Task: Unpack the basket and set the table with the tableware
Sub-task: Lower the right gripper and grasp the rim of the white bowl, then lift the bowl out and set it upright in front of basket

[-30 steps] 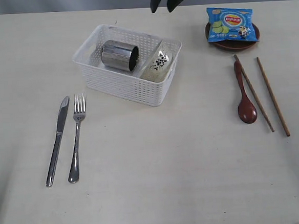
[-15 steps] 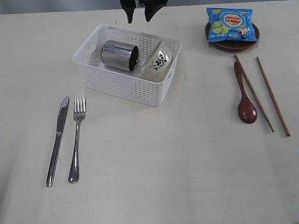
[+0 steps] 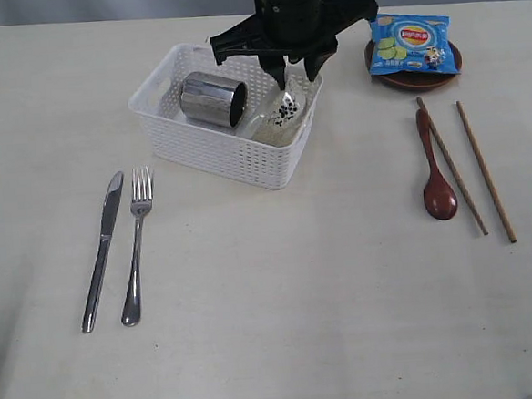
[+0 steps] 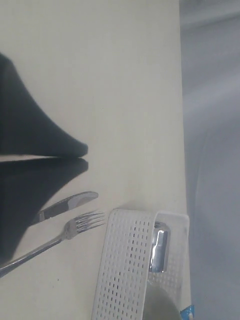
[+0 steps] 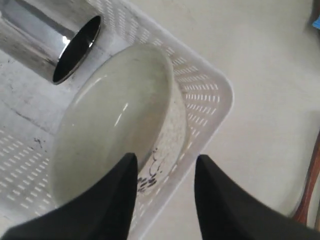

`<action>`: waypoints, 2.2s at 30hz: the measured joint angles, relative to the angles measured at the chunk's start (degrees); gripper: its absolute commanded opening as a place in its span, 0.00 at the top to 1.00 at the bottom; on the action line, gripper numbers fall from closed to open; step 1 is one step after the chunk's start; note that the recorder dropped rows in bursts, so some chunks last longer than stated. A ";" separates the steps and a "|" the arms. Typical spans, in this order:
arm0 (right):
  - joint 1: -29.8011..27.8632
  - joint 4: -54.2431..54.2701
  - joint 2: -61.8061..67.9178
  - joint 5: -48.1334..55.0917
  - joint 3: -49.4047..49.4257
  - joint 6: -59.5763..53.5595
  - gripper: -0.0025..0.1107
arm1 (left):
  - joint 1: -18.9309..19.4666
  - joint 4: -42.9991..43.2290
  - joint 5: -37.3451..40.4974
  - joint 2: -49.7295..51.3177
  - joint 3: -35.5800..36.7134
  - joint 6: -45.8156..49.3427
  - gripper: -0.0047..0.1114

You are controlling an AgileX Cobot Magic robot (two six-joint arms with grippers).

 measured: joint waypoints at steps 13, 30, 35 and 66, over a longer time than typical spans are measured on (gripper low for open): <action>-0.37 2.97 0.20 -2.93 0.02 5.40 0.65 | 0.00 0.00 0.00 0.00 0.00 0.00 0.96; -0.50 -2.29 4.87 -3.99 -1.57 8.71 0.98 | 0.00 0.00 0.00 0.00 0.00 0.00 0.96; -0.50 -4.98 1.18 -2.05 -4.03 6.28 0.98 | 0.00 0.00 0.00 0.00 0.00 0.00 0.96; -0.40 44.99 -19.64 -29.76 45.40 -49.67 0.98 | 0.00 0.00 0.00 0.00 0.00 0.00 0.96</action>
